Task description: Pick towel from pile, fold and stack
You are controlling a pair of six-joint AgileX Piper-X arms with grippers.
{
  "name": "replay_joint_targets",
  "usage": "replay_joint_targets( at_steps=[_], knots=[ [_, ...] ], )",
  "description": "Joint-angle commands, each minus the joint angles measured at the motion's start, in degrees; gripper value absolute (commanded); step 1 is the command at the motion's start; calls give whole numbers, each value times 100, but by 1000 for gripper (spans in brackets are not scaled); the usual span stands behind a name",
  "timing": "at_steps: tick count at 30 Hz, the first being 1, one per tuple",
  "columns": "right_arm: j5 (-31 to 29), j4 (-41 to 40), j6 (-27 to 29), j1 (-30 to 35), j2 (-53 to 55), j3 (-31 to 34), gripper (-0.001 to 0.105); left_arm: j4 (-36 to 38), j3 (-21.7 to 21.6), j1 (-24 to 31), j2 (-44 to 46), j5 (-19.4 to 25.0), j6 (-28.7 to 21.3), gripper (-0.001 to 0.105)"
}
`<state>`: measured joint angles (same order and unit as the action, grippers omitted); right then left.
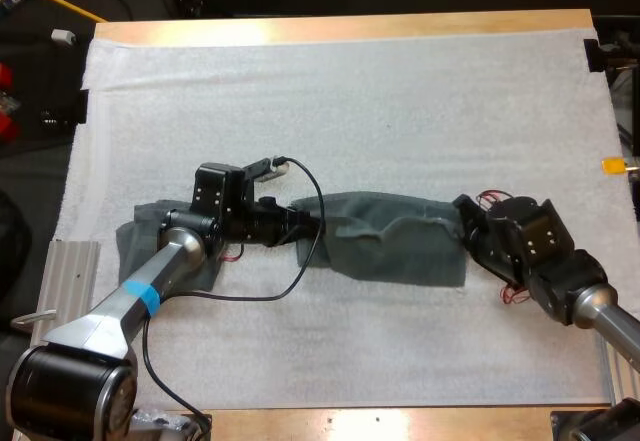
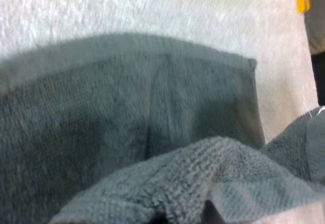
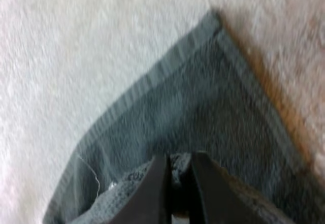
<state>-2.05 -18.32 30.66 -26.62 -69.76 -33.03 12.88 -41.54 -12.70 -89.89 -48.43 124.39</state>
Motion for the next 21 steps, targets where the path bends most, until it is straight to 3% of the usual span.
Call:
replay_joint_targets(
  at_steps=[1,10,12,14,15,17,18,20,21],
  knots=[
    [-90,90,-13,47,20,-32,0,-155,-32,5,17,21,55,0],
    [-209,300,-2,47,1,-32,0,-247,-32,5,9,169,23,2],
    [-182,313,37,47,1,-32,0,-247,-32,5,9,169,23,11],
    [-164,309,37,47,1,-32,1,-256,-32,5,9,169,23,29],
    [-165,309,37,47,1,-32,4,-257,-32,5,9,169,23,32],
    [-155,343,37,47,1,-32,14,-271,-32,5,9,169,23,48],
    [-150,405,37,47,1,-32,25,-314,-32,5,9,144,23,56],
    [-162,665,59,47,1,-32,49,-543,-32,5,9,-60,23,59],
    [-162,729,102,47,1,-32,52,-638,-32,5,9,-154,23,58]
  ],
)
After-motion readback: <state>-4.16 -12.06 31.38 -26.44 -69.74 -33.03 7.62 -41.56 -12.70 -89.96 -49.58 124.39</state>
